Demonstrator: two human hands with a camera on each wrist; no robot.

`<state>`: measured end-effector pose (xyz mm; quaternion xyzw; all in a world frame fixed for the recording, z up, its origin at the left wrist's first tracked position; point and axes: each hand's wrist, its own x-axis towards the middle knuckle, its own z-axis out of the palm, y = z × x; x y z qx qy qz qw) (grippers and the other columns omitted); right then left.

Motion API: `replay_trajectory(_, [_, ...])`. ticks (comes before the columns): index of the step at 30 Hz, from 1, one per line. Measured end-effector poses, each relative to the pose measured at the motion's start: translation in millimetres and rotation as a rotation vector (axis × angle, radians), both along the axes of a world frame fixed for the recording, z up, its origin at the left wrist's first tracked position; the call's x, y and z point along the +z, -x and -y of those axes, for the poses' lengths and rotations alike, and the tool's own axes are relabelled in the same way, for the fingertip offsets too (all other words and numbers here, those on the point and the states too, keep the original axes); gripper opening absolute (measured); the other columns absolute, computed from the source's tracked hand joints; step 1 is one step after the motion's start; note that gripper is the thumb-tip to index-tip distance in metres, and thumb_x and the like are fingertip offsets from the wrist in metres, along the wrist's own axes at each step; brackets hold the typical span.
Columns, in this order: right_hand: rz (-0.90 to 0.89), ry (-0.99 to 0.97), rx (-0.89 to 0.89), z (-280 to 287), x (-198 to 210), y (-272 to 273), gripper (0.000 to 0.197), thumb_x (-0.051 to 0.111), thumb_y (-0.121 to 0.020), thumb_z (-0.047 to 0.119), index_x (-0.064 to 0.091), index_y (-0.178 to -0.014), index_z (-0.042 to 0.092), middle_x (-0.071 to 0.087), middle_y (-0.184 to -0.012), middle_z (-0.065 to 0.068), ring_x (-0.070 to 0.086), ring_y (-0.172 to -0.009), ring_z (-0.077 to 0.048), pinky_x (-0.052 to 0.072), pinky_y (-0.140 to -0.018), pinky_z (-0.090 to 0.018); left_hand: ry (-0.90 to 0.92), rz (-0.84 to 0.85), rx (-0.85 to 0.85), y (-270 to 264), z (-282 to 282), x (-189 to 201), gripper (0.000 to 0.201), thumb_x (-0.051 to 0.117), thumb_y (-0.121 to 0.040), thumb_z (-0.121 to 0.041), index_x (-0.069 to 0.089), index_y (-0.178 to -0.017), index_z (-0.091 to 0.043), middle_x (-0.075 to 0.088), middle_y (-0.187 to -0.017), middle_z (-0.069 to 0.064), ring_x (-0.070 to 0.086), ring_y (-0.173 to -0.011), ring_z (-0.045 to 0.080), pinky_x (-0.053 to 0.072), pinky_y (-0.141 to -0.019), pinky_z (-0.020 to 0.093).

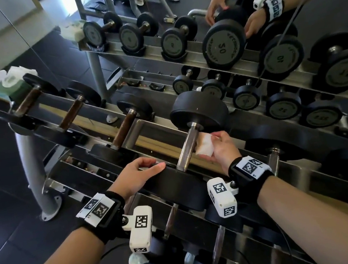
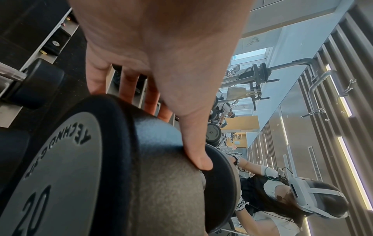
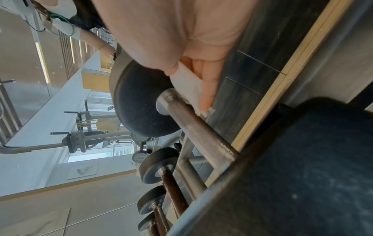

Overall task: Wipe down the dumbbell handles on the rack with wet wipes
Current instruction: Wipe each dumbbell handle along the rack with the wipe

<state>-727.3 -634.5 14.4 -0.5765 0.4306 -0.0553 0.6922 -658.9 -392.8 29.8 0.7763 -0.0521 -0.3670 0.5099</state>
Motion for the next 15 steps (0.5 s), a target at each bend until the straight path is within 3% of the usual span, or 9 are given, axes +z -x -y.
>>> replay_trajectory(4, [-0.023, 0.009, 0.038, -4.7, -5.6, -7.6, 0.006, 0.047, -0.102, 0.017, 0.048, -0.1, 0.023, 0.051, -0.127, -0.019, 0.056, -0.113, -0.038, 0.055, -0.087, -0.057, 0.002, -0.004, 0.0, -0.8, -0.9, -1.3, 0.062, 0.075, -0.061, -0.058, 0.067, -0.112, -0.024, 0.071, -0.11, -0.001, 0.071, -0.096, 0.016, 0.058, -0.087, 0.036])
replay_trajectory(6, [-0.02, 0.037, 0.09, -8.1, -6.8, -9.0, 0.012, 0.047, -0.102, 0.015, 0.048, -0.11, 0.023, 0.052, -0.128, -0.018, 0.056, -0.115, -0.037, 0.054, -0.091, -0.056, -0.006, -0.006, -0.004, -1.7, -1.3, -2.7, 0.063, 0.075, -0.06, -0.06, 0.067, -0.112, -0.025, 0.071, -0.11, -0.002, 0.07, -0.097, 0.017, 0.057, -0.091, 0.039])
replay_trajectory(11, [0.038, 0.152, 0.138, -2.0, -5.4, -5.5, 0.019, 0.052, -0.1, 0.012, 0.065, -0.113, 0.017, 0.062, -0.122, -0.016, 0.059, -0.116, -0.036, 0.049, -0.101, -0.053, -0.009, 0.001, -0.005, -2.2, -1.9, -4.7, 0.067, 0.074, -0.055, -0.066, 0.067, -0.11, -0.029, 0.071, -0.109, -0.005, 0.071, -0.094, 0.013, 0.058, -0.089, 0.036])
replay_trajectory(15, [0.08, 0.126, 0.301, -10.8, -8.9, 12.3, 0.027, 0.056, -0.097, 0.008, 0.072, -0.111, 0.025, 0.067, -0.12, -0.01, 0.063, -0.114, -0.029, 0.05, -0.101, -0.048, -0.002, -0.006, -0.012, -2.7, -2.4, -4.0, 0.066, 0.075, -0.058, -0.062, 0.066, -0.113, -0.027, 0.071, -0.109, -0.003, 0.071, -0.094, 0.014, 0.058, -0.088, 0.036])
